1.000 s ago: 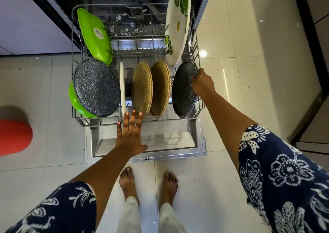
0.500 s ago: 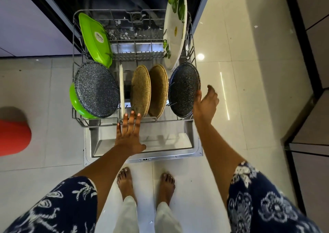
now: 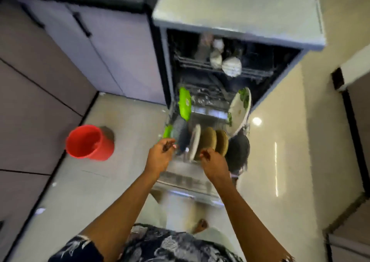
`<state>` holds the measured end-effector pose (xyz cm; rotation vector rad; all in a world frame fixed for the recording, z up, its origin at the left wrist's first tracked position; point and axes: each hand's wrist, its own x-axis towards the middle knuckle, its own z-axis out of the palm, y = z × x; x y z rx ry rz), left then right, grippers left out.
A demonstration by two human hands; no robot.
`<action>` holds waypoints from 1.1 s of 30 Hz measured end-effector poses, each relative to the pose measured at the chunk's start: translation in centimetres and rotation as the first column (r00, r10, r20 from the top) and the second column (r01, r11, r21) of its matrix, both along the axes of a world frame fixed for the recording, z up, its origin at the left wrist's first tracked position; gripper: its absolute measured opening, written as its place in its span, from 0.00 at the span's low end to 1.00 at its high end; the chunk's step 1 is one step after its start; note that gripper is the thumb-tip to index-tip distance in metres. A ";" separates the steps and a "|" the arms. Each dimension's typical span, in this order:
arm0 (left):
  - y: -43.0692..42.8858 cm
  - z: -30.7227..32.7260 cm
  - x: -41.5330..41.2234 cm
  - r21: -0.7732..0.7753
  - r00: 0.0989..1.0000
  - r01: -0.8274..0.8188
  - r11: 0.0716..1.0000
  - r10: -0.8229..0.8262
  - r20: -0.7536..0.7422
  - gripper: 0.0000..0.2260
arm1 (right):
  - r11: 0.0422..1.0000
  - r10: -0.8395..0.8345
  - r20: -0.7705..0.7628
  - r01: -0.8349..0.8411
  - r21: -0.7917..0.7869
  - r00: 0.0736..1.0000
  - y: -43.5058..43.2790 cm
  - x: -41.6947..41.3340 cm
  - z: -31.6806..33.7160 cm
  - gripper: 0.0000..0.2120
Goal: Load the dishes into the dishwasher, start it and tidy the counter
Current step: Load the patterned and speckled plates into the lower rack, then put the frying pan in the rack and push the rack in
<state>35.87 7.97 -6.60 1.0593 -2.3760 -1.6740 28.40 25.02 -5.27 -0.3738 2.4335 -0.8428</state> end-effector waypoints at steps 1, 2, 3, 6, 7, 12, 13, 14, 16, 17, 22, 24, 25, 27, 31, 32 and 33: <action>-2.0 1.4 0.5 0.005 0.999 -0.025 1.000 0.025 -0.020 0.08 | 0.999 0.049 -0.007 -0.049 0.002 0.999 -1.7 0.1 1.5 0.12; -4.2 3.0 0.7 0.004 0.998 -0.048 0.999 0.048 -0.039 0.07 | 0.994 0.107 -0.015 -0.107 -0.004 0.994 -3.8 -0.1 2.8 0.12; -6.7 4.4 0.7 -0.004 0.996 -0.077 0.997 0.076 -0.055 0.06 | 0.986 0.163 -0.021 -0.163 -0.013 0.986 -6.2 -0.4 3.7 0.11; -16.3 7.7 0.6 -0.007 0.966 -0.224 0.975 0.221 -0.131 0.06 | 0.963 0.253 -0.079 -0.258 -0.070 0.964 -16.9 -2.6 5.9 0.10; -19.7 8.7 0.5 -0.003 0.947 -0.282 0.959 0.278 -0.161 0.08 | 0.957 0.261 -0.098 -0.271 -0.100 0.960 -21.1 -3.4 6.6 0.09; -37.1 13.4 1.9 -0.122 0.923 -0.363 0.924 0.339 -0.183 0.05 | 0.925 0.300 -0.115 -0.318 -0.209 0.947 -42.3 -6.1 9.6 0.09; -40.4 14.3 2.2 -0.159 0.924 -0.366 0.917 0.337 -0.182 0.04 | 0.917 0.308 -0.106 -0.325 -0.231 0.945 -45.7 -6.3 10.3 0.08; -44.7 15.3 2.3 -0.201 0.919 -0.381 0.902 0.345 -0.192 0.06 | 0.905 0.326 -0.109 -0.343 -0.253 0.939 -49.9 -6.7 11.3 0.08; -52.3 16.8 2.5 -0.246 0.904 -0.418 0.874 0.376 -0.202 0.06 | 0.881 0.361 -0.137 -0.386 -0.273 0.922 -57.1 -7.3 12.7 0.07; -55.7 17.5 2.4 -0.265 0.891 -0.446 0.855 0.397 -0.218 0.06 | 0.866 0.377 -0.158 -0.408 -0.288 0.913 -60.4 -7.6 13.4 0.07; -69.2 18.0 1.4 -0.350 0.797 -0.603 0.717 0.525 -0.297 0.09 | 0.809 0.483 -0.241 -0.534 -0.244 0.842 -73.4 -9.7 15.9 0.09; -73.9 17.3 1.7 -0.405 0.766 -0.641 0.651 0.579 -0.281 0.09 | 0.774 0.527 -0.273 -0.587 -0.238 0.805 -78.3 -10.5 16.6 0.09; -76.3 16.8 2.0 -0.428 0.753 -0.651 0.627 0.605 -0.259 0.10 | 0.756 0.545 -0.288 -0.610 -0.237 0.787 -80.9 -10.9 16.9 0.09; -81.6 15.8 2.7 -0.476 0.718 -0.661 0.580 0.673 -0.178 0.13 | 0.707 0.602 -0.317 -0.673 -0.215 0.733 -86.9 -11.8 16.9 0.09; -90.2 13.8 3.8 -0.535 0.628 -0.662 0.525 0.778 -0.015 0.19 | 0.622 0.712 -0.311 -0.771 -0.136 0.629 -98.6 -12.7 16.3 0.13; -92.0 13.5 3.7 -0.531 0.611 -0.673 0.515 0.791 -0.008 0.20 | 0.597 0.735 -0.324 -0.795 -0.108 0.596 -101.3 -12.9 16.3 0.15; -93.6 13.3 3.6 -0.524 0.594 -0.686 0.505 0.805 -0.003 0.21 | 0.571 0.754 -0.340 -0.817 -0.082 0.562 -103.6 -13.0 16.4 0.17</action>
